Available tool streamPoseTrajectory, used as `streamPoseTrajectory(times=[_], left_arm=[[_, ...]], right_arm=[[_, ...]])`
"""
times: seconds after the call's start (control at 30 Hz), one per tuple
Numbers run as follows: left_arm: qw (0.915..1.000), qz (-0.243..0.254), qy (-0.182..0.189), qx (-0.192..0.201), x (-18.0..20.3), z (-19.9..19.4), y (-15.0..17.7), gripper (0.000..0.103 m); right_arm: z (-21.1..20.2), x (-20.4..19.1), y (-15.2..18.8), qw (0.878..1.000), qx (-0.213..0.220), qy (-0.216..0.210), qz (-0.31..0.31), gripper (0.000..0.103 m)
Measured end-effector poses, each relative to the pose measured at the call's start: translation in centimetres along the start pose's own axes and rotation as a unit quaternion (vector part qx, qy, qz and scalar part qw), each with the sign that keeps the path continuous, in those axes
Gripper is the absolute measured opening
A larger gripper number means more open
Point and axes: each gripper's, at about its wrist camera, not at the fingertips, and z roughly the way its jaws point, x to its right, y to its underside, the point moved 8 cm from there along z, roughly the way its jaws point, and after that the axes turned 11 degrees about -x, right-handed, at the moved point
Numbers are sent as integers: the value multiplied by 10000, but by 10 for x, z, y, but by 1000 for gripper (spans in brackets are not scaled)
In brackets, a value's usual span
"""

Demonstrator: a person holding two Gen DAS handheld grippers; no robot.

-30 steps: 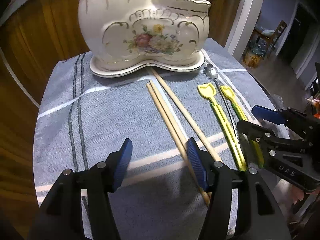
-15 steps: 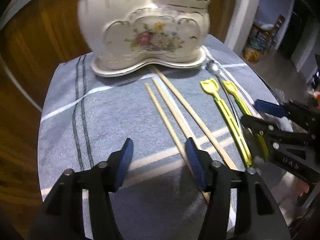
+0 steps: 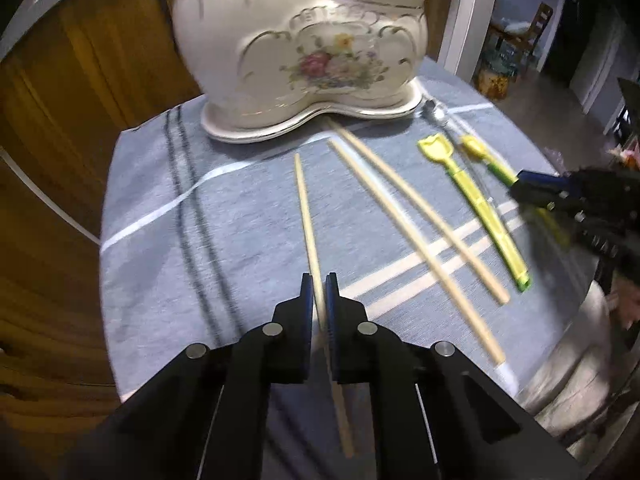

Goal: Organize utensils
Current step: 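Grasp a wooden chopstick with the left tool while the right tool grasps a yellow spoon, then lift the chopstick with the left tool while the right tool carries the yellow spoon to the holder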

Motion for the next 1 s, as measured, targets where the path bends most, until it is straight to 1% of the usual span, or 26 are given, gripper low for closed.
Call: streamPoseTrajectory(times=[0.07, 0.13, 0.17, 0.23, 0.3, 0.37, 0.43, 0.5, 0.53, 0.57, 0.63, 0.8, 0.9, 1.0], left_arm=[[10000, -38, -10, -38, -6, 0, 0, 6], [9999, -103, 11, -42, -10, 1, -1, 7], [9999, -129, -7, -33, -10, 2, -3, 7], [9999, -155, -62, -16, -9, 3, -7, 8], [9998, -201, -69, 9, -9, 4, -12, 16], [9994, -313, -110, 53, -11, 6, -17, 34], [9989, -439, -125, 136, -14, 8, -22, 38], [9986, -488, -115, 192, -16, 9, -24, 38], [9984, -494, -128, 224, -16, 9, -24, 35], [9983, -491, -140, 271, -17, 8, -24, 22], [9983, -458, -163, 312, -18, 8, -24, 5], [9980, -465, 11, 436, -24, 7, -19, 5], [9976, -464, 109, 499, -28, 3, -15, 5], [9962, -454, 202, 714, -29, -11, -13, 5]], right_arm=[[3, 0, -1, 10000, -24, 23, -3, 12], [3, -1, -3, 10000, -17, 65, -17, 19], [4, -1, -4, 10000, -14, 82, -18, 21], [5, -2, -7, 10000, 3, 94, -29, 22], [7, -1, -10, 10000, 17, 90, 4, 22], [8, 0, -13, 9999, 58, 93, 23, 22], [9, 0, -15, 9999, 121, 87, 20, 22], [8, 0, -14, 9999, 164, 38, -8, 17], [8, -1, -14, 9998, 174, 14, -13, 14], [8, 0, -14, 9998, 186, 5, -5, 10], [7, 1, -14, 9997, 239, -69, 40, 10], [0, 5, -14, 9989, 379, -184, 183, 10], [-10, 7, -16, 9979, 552, -254, 229, 10], [-24, 9, -21, 9956, 793, -383, 305, 10]])
